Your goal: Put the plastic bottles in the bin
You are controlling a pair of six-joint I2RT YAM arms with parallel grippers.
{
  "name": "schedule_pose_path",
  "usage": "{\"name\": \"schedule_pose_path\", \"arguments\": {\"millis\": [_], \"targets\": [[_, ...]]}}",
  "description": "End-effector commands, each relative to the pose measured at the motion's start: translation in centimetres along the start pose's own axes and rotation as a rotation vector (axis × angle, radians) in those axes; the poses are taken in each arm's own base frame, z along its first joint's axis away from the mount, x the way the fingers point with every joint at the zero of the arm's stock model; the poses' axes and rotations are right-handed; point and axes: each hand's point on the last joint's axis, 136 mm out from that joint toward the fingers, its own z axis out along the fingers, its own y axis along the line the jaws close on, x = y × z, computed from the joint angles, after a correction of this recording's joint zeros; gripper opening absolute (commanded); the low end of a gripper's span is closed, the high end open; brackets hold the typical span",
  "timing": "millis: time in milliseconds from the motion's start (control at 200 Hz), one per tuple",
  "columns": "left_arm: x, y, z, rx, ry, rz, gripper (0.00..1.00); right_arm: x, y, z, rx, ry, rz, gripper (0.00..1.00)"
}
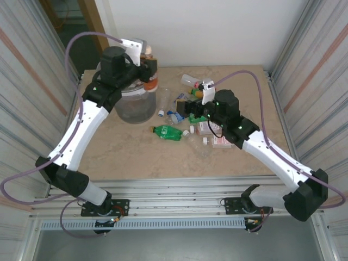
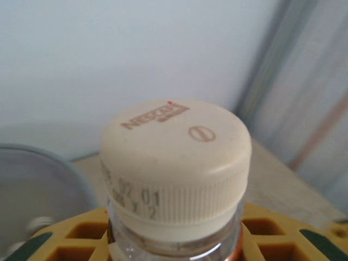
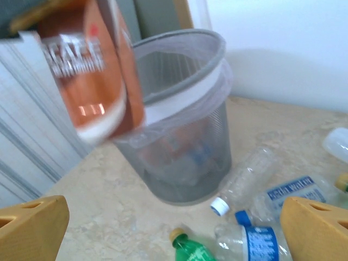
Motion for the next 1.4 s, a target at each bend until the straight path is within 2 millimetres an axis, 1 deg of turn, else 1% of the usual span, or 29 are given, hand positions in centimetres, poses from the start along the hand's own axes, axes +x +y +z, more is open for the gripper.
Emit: {"name": "schedule_pose_path", "arguments": {"millis": [0, 60, 115, 130, 145, 175, 190, 250, 351, 446, 456, 481, 606, 812, 927, 977, 1017, 1072, 1127, 1207, 1237, 1322, 1398], "targets": [[0.1, 5.8, 0.6, -0.262, 0.068, 0.132, 0.07, 0.6, -1.9, -1.9, 0.098, 0.002, 0.056, 0.98], [-0.1, 7.3, 1.3, -0.323, 0.096, 0.168, 0.07, 0.8, -2.1, -2.6, 0.104, -0.004, 0.068, 0.98], [-0.2, 8.1, 2.0, -0.362, 0.118, 0.195, 0.07, 0.8, -2.3, -3.2, 0.113, -0.014, 0.075, 0.98], [0.1, 8.4, 2.3, -0.373, 0.13, 0.201, 0.07, 0.8, -2.4, -3.4, 0.115, -0.015, 0.076, 0.98], [-0.1, 8.5, 2.3, -0.38, 0.131, 0.207, 0.07, 0.9, -2.5, -3.5, 0.119, -0.014, 0.078, 0.98], [0.3, 9.0, 2.9, -0.396, 0.153, 0.217, 0.07, 0.8, -2.5, -3.8, 0.124, -0.019, 0.08, 0.98], [0.1, 9.1, 2.9, -0.402, 0.157, 0.22, 0.07, 0.8, -2.6, -3.9, 0.13, -0.02, 0.08, 0.98], [0.7, 9.9, 3.6, -0.437, 0.196, 0.234, 0.07, 0.8, -2.9, -4.4, 0.144, -0.025, 0.083, 0.98], [2.0, 11.0, 4.6, -0.488, 0.25, 0.259, 0.08, 1.1, -3.3, -5.1, 0.158, -0.032, 0.092, 0.98], [3.1, 11.8, 5.5, -0.522, 0.288, 0.28, 0.08, 2.0, -3.9, -5.0, 0.174, -0.013, 0.103, 0.98], [3.2, 11.8, 5.6, -0.527, 0.292, 0.282, 0.08, 1.5, -3.7, -5.5, 0.168, -0.031, 0.104, 0.98], [3.6, 12.1, 5.8, -0.535, 0.303, 0.287, 0.08, 1.4, -3.7, -5.8, 0.167, -0.037, 0.105, 0.98], [5.4, 13.0, 6.5, -0.556, 0.363, 0.29, 0.12, 1.8, -4.1, -6.0, 0.181, -0.029, 0.117, 0.98], [8.4, 13.8, 7.5, -0.563, 0.438, 0.275, 0.15, 2.1, -4.4, -6.2, 0.186, -0.028, 0.128, 0.98], [9.8, 14.8, 8.1, -0.583, 0.474, 0.263, 0.18, 2.4, -4.5, -6.1, 0.187, -0.021, 0.134, 0.98], [10.5, 15.2, 8.3, -0.589, 0.49, 0.251, 0.21, 2.4, -4.5, -6.1, 0.187, -0.02, 0.136, 0.98], [10.9, 15.6, 8.4, -0.596, 0.502, 0.244, 0.26, 2.5, -4.6, -6.2, 0.191, -0.017, 0.138, 0.98], [11.5, 16.0, 8.4, -0.602, 0.519, 0.234, 0.38, 2.6, -4.6, -6.2, 0.194, -0.016, 0.138, 0.98], [11.8, 16.4, 8.4, -0.606, 0.529, 0.223, 0.45, 2.6, -4.7, -6.3, 0.198, -0.017, 0.139, 0.98], [12.0, 16.6, 8.3, -0.61, 0.533, 0.215, 0.61, 2.6, -4.8, -6.4, 0.203, -0.017, 0.138, 0.98], [11.9, 16.6, 8.2, -0.611, 0.534, 0.215, 0.65, 2.7, -4.8, -6.3, 0.205, -0.017, 0.138, 0.98], [11.8, 16.6, 8.1, -0.611, 0.532, 0.21, 0.72, 2.6, -4.8, -6.4, 0.204, -0.02, 0.139, 0.98], [11.8, 16.5, 7.9, -0.604, 0.532, 0.202, 0.75, 2.6, -4.9, -6.3, 0.206, -0.019, 0.141, 0.98]]}}
